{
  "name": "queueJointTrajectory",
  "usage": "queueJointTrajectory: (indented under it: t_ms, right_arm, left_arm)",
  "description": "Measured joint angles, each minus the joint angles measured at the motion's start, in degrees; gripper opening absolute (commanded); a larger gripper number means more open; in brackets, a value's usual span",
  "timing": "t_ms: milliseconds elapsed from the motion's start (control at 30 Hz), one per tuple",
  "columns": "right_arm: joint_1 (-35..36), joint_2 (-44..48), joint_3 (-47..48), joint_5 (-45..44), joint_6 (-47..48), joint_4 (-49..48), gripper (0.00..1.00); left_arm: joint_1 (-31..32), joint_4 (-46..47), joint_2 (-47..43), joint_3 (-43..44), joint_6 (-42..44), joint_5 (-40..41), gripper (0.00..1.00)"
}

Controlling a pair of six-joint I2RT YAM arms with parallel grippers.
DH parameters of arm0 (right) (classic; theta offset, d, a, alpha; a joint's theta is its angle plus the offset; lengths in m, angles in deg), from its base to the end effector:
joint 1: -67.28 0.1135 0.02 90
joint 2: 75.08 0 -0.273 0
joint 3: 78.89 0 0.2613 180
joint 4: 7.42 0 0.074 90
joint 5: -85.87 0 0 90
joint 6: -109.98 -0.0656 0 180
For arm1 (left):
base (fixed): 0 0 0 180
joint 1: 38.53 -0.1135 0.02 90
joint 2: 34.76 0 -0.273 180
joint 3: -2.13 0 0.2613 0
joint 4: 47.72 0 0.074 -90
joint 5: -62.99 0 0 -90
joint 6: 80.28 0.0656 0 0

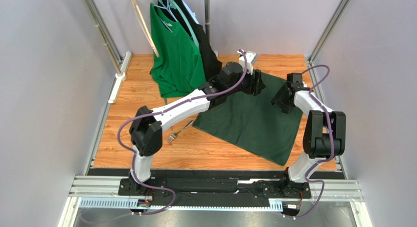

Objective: Fold the napkin into a case and place the utensils inside
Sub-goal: Flatten out the crumpled napkin at the corner of the board.

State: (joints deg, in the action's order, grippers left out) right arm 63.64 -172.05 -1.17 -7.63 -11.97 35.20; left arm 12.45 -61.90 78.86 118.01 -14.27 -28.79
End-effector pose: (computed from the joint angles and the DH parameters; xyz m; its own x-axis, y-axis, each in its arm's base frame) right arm 0.3646 -0.0272 0.1753 -0.6980 0.5737 -0.4285 0.5439 0.8140 0.2038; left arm 0.3302 -0.4108 0.3451 -0.4423 -0.0996 -0.8913 0.6741 0.6186 -0.4037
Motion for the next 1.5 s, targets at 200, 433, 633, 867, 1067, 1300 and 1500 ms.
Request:
queueJointTrajectory:
  t_ms: [200, 433, 633, 867, 1067, 1300, 1500]
  right_arm:
    - [-1.6, -1.6, -2.7, -1.6, -1.3, -1.0, 0.56]
    - [-8.3, -0.7, -6.8, -5.2, -0.4, -1.9, 0.56]
    - [-4.1, 2.3, -7.3, -8.8, 3.3, 0.0, 0.64]
    - [4.0, -5.9, 9.7, 4.0, 0.4, -8.7, 0.53]
    - [5.0, -25.4, 28.3, 12.5, -7.5, -17.1, 0.08]
    - [8.3, -39.6, 38.2, 16.0, -16.8, -20.4, 0.00]
    - [9.8, -43.3, 41.5, 16.7, -21.0, -24.6, 0.00]
  left_arm:
    - [1.0, -5.5, -5.0, -8.6, -2.5, -4.3, 0.60]
    - [1.6, -13.9, -4.8, -16.4, -4.9, -5.0, 0.55]
    - [2.0, -16.1, -4.7, -21.2, -5.4, -1.0, 0.54]
    - [1.8, -15.1, -2.2, -21.9, -7.5, 0.9, 0.31]
    - [-0.1, -12.3, -1.7, -24.6, -9.8, 3.4, 0.10]
    - [-3.3, -12.0, 3.9, -23.0, -13.4, 3.6, 0.03]
    - [-3.8, -11.6, 5.2, -22.2, -16.5, 2.2, 0.03]
